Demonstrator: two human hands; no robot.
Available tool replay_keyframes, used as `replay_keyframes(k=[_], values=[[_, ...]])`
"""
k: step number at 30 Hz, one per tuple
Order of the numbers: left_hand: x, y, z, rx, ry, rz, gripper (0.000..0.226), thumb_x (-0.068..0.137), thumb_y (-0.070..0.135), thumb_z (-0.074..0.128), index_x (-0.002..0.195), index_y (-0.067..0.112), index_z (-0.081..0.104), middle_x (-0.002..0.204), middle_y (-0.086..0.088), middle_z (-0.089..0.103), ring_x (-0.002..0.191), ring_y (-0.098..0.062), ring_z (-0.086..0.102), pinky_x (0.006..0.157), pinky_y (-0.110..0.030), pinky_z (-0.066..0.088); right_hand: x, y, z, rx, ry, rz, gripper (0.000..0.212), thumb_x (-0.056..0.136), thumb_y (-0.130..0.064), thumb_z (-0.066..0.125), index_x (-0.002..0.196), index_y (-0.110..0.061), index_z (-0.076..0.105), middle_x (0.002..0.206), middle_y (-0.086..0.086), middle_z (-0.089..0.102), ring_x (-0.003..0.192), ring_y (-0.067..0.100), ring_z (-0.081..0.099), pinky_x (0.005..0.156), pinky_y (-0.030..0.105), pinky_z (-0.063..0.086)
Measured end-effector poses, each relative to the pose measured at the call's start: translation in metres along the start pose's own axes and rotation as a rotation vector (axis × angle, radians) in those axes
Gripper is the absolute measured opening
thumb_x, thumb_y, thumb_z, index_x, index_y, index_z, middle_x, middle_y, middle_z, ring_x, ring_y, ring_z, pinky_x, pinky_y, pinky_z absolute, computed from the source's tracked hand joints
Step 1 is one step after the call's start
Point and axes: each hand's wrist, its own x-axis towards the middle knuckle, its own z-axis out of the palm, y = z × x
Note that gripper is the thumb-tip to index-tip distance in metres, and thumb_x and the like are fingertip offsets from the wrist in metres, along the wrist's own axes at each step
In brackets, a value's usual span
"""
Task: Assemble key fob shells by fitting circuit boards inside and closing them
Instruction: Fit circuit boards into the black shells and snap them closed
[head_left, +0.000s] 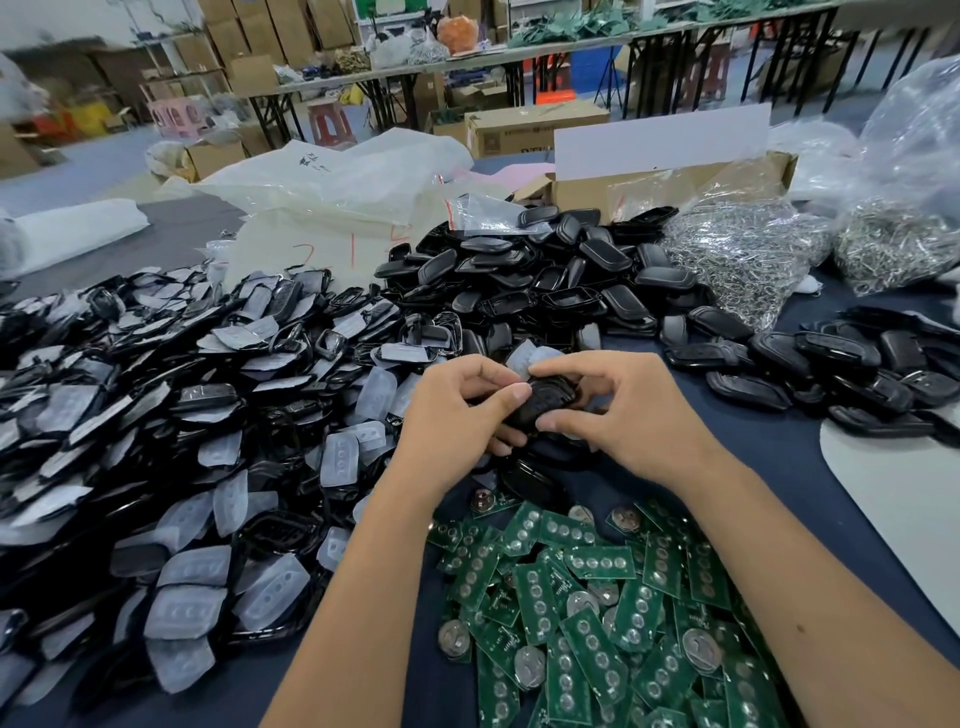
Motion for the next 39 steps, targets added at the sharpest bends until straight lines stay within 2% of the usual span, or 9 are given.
replay_keyframes(k=[2,6,8,12,19,23,30,34,39], values=[[-0.0007,0.0013,0.0002,-0.115,-0.007,-0.042,0.013,0.1,0.02,0.068,0.094,0.013,0.076,0.087,-0.011,0.078,0.066,-0.028,0.075,0.059,-0.025,0.059,0.0002,-0.0004,0.0006,-0.014,0.041,-0.008,0.044,0.074,-0.021,0.095,0.115,-0.028,0.08,0.089,-0.034,0.073,0.062,0.003,0.067,0.061,0.011,0.048],[-0.0016,0.0039,0.0015,-0.311,0.002,-0.137,0.026,0.104,0.026,0.062,0.1,0.006,0.079,0.093,-0.019,0.078,0.07,-0.026,0.075,0.065,-0.023,0.059,0.0013,-0.0013,0.0004,-0.021,0.095,-0.015,0.042,0.073,-0.025,0.095,0.112,-0.028,0.081,0.101,-0.021,0.077,0.085,0.01,0.073,0.075,0.023,0.058],[-0.0015,0.0043,0.0008,-0.351,0.009,-0.16,0.028,0.103,0.027,0.062,0.098,0.005,0.079,0.096,-0.02,0.078,0.071,-0.026,0.074,0.065,-0.023,0.06,0.0012,-0.0004,0.0001,-0.026,0.09,-0.017,0.041,0.073,-0.028,0.095,0.111,-0.03,0.08,0.103,-0.022,0.076,0.088,0.01,0.072,0.074,0.025,0.057],[-0.0016,0.0038,-0.0016,-0.326,-0.015,-0.148,0.023,0.103,0.022,0.063,0.099,0.007,0.08,0.094,-0.019,0.078,0.071,-0.024,0.074,0.068,-0.025,0.06,0.0011,0.002,0.0003,0.032,0.076,0.007,0.039,0.073,-0.027,0.095,0.109,-0.031,0.08,0.091,-0.017,0.078,0.067,0.01,0.072,0.061,0.023,0.058],[-0.0015,0.0028,-0.0014,-0.307,0.015,-0.138,0.009,0.096,0.011,0.072,0.093,0.008,0.08,0.087,-0.014,0.078,0.065,-0.02,0.071,0.067,-0.024,0.059,0.0012,0.0027,0.003,0.095,0.046,0.011,0.036,0.075,-0.018,0.094,0.106,-0.028,0.08,0.082,-0.004,0.078,0.059,0.021,0.072,0.049,0.029,0.058],[-0.0017,0.0028,0.0004,-0.315,0.037,-0.134,0.005,0.093,0.003,0.074,0.093,0.005,0.079,0.086,-0.012,0.078,0.062,-0.018,0.069,0.064,-0.022,0.058,0.0014,0.0026,0.0049,0.115,0.055,0.017,0.035,0.074,-0.014,0.095,0.103,-0.025,0.079,0.083,-0.004,0.078,0.057,0.022,0.072,0.048,0.031,0.058],[-0.0027,0.0037,0.0019,-0.286,0.054,-0.077,0.006,0.09,0.004,0.077,0.094,0.008,0.079,0.092,-0.013,0.079,0.08,-0.019,0.074,0.073,-0.025,0.06,0.0035,0.0044,0.0085,0.354,0.104,0.099,0.011,0.093,-0.016,0.079,0.099,-0.024,0.082,0.088,0.007,0.079,0.074,0.036,0.075,0.057,0.035,0.06],[-0.0019,0.0028,0.0022,-0.263,0.058,-0.032,0.009,0.088,0.008,0.08,0.094,0.015,0.082,0.098,-0.019,0.077,0.09,-0.027,0.075,0.08,-0.03,0.061,0.0041,0.0047,0.0089,0.455,0.105,0.148,0.011,0.093,-0.01,0.077,0.098,-0.018,0.083,0.09,0.013,0.079,0.071,0.026,0.072,0.064,0.029,0.059],[-0.0013,0.0015,0.0009,-0.213,0.055,0.069,0.013,0.084,0.008,0.084,0.093,0.017,0.082,0.095,-0.014,0.079,0.098,-0.036,0.074,0.091,-0.041,0.061,0.0038,0.0031,0.0057,0.515,0.126,0.133,0.015,0.089,-0.007,0.078,0.102,-0.013,0.082,0.094,0.014,0.08,0.077,0.019,0.072,0.077,0.026,0.059]])
